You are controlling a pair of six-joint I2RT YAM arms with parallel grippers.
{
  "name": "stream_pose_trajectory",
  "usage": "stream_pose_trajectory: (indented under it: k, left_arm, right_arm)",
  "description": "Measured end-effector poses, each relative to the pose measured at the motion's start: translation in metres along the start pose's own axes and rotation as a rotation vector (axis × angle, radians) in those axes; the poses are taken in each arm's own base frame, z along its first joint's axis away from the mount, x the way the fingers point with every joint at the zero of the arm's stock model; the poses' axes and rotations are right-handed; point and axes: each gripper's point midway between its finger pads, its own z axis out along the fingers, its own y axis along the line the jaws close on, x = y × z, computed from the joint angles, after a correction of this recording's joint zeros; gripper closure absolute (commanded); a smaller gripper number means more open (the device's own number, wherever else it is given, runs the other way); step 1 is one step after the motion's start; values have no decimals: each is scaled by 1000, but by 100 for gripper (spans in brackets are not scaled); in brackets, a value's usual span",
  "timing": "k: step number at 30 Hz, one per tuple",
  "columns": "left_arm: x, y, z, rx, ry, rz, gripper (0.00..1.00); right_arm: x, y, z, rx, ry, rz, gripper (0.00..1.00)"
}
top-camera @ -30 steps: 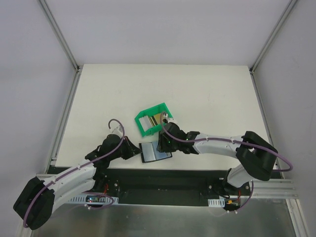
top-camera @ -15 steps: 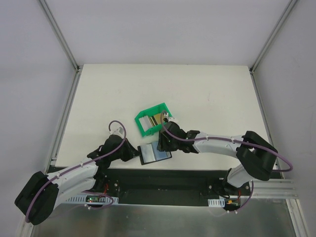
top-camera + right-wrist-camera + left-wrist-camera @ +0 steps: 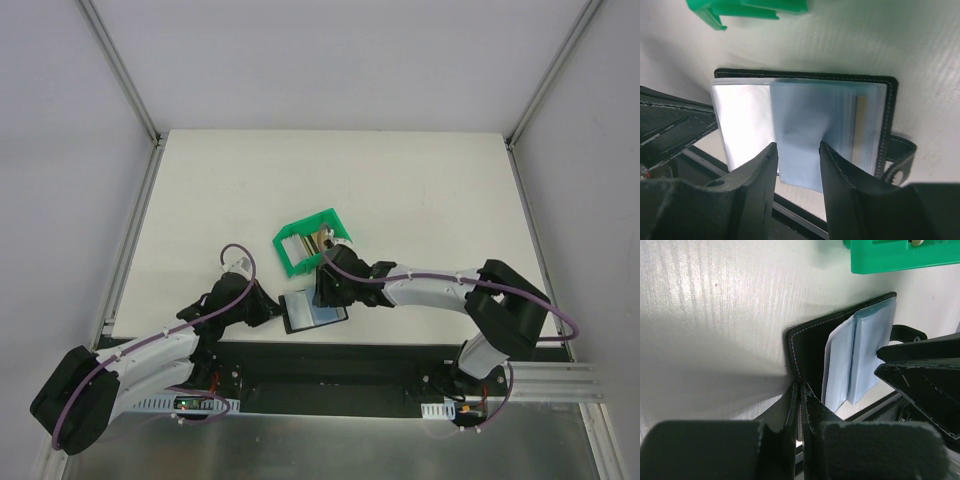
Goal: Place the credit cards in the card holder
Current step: Turn over the card slot in the card holder.
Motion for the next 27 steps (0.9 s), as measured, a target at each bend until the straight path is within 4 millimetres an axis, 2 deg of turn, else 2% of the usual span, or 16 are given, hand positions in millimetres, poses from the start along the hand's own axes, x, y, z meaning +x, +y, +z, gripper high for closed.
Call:
stream_pose_trajectory:
  k: [12, 16, 20, 23, 27]
  left_arm:
    - [0, 0, 1, -5, 3, 0, 100]
    - [-1, 0, 1, -9, 1, -2, 100]
    - [-1, 0, 3, -14, 2, -6, 100]
    - [-2, -1, 4, -17, 3, -9, 100]
    - [-2, -1, 5, -18, 3, -11, 100]
  right_arm:
    - [8, 45, 15, -194, 96, -3, 62]
    - [7, 66, 11, -293, 99, -18, 61]
    - [1, 82, -3, -358, 58, -47, 60]
    - [-9, 74, -18, -319, -9, -52, 59]
    - [-27, 47, -31, -201, -106, -28, 58]
